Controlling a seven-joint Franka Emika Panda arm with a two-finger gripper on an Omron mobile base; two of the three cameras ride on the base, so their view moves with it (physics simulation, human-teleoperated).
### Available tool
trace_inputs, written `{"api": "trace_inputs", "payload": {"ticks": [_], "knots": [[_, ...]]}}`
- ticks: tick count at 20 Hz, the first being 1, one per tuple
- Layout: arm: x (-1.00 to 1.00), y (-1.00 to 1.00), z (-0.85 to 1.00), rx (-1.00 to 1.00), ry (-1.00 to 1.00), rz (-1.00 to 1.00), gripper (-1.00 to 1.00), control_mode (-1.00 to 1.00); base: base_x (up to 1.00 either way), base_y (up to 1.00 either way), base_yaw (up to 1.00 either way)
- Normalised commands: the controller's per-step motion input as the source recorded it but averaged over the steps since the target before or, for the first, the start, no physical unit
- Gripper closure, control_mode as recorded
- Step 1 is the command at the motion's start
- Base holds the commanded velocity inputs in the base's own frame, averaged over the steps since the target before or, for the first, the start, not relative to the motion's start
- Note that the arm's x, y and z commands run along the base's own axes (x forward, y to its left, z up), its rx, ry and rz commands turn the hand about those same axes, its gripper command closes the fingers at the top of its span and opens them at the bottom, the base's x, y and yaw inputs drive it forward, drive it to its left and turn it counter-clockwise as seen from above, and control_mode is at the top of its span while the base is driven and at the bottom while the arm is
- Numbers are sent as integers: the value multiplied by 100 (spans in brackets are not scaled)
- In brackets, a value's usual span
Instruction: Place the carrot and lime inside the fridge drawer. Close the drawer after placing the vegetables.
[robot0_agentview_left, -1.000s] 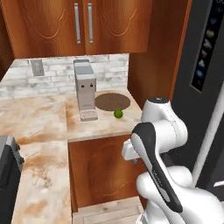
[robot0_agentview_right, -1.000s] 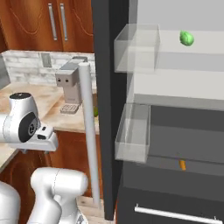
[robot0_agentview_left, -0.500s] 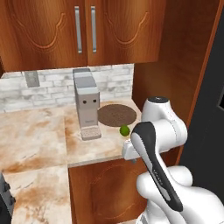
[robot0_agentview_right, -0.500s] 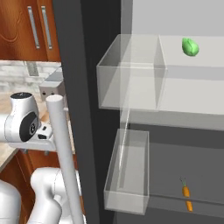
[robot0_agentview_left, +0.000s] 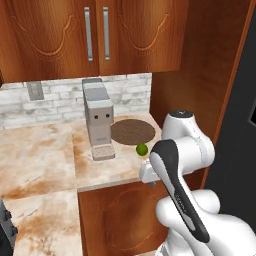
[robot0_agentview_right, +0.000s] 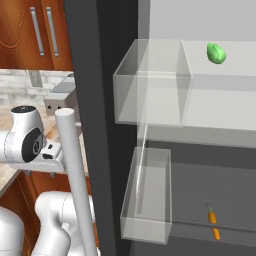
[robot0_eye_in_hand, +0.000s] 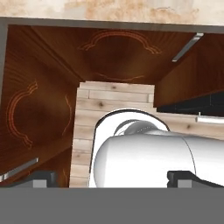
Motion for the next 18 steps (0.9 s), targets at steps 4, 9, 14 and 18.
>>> {"api": "trace_inputs", "payload": {"ticks": [4, 9, 14, 18], "knots": [[55, 3, 0, 0, 3, 0, -100, -100, 5, 3, 0], [100, -4, 4, 0, 8, 0, -100, -100, 0, 0, 0], [100, -20, -22, 0, 7, 1, -100, -100, 0, 0, 0], [100, 0, -52, -3, 2, 0, -100, -100, 0, 0, 0]]}}
